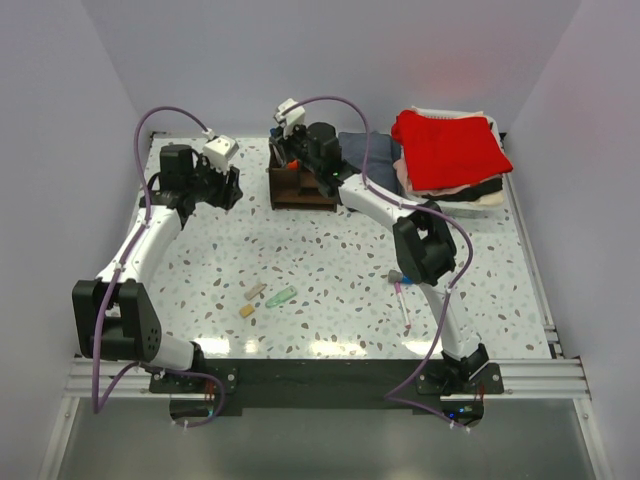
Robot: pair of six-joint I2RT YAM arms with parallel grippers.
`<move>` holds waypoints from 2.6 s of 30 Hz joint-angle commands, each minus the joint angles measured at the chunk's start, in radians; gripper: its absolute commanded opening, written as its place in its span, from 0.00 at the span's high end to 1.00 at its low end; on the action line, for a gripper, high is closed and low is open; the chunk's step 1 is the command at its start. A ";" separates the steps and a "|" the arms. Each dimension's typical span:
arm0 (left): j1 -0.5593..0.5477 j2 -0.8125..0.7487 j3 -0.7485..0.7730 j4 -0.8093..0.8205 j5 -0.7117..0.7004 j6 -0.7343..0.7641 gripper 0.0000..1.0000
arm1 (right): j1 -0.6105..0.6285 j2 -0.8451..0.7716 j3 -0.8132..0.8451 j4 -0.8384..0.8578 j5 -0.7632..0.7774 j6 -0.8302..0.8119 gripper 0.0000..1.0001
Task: Sort the stationery into containers
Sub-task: Place the pen in the storage box, then pick up the pen from the center of the board.
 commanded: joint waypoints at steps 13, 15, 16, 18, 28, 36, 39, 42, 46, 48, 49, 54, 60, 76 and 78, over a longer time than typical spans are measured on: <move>0.008 -0.040 -0.014 0.030 0.019 0.016 0.43 | -0.004 -0.033 -0.047 -0.002 0.058 -0.016 0.78; 0.008 -0.058 -0.022 0.032 0.023 0.019 0.43 | -0.006 -0.056 -0.058 0.007 0.066 -0.016 0.67; 0.008 -0.065 -0.026 0.035 0.023 0.019 0.43 | -0.006 -0.083 -0.063 0.006 0.066 -0.016 0.60; 0.008 -0.083 -0.037 0.039 0.033 0.017 0.43 | -0.004 -0.118 -0.061 -0.020 0.066 -0.019 0.54; 0.008 -0.209 -0.104 0.125 0.056 -0.001 0.43 | -0.004 -0.500 -0.225 -0.342 0.182 -0.011 0.44; 0.008 -0.299 -0.166 0.208 0.080 -0.040 0.42 | -0.061 -0.689 -0.434 -1.087 0.252 -0.031 0.45; 0.008 -0.307 -0.169 0.217 0.086 -0.043 0.42 | -0.110 -0.646 -0.476 -1.301 0.255 0.038 0.45; 0.006 -0.307 -0.181 0.243 0.083 -0.044 0.42 | -0.160 -0.678 -0.581 -1.303 0.175 0.164 0.45; 0.008 -0.305 -0.189 0.251 0.083 -0.050 0.41 | -0.162 -0.695 -0.668 -1.333 0.098 0.246 0.48; 0.008 -0.305 -0.191 0.243 0.086 -0.049 0.41 | -0.161 -0.695 -0.710 -1.341 0.097 0.257 0.49; 0.008 -0.305 -0.189 0.240 0.085 -0.047 0.41 | -0.162 -0.694 -0.718 -1.347 0.077 0.265 0.49; 0.008 -0.307 -0.192 0.228 0.082 -0.038 0.41 | -0.162 -0.666 -0.754 -1.364 0.062 0.282 0.50; 0.008 -0.302 -0.194 0.226 0.082 -0.037 0.41 | -0.174 -0.657 -0.834 -1.367 0.023 0.302 0.54; 0.008 -0.286 -0.223 0.260 0.096 -0.058 0.41 | -0.179 -0.603 -0.877 -1.277 0.034 0.263 0.59; 0.008 -0.286 -0.227 0.263 0.094 -0.060 0.41 | -0.179 -0.585 -0.870 -1.272 0.044 0.256 0.59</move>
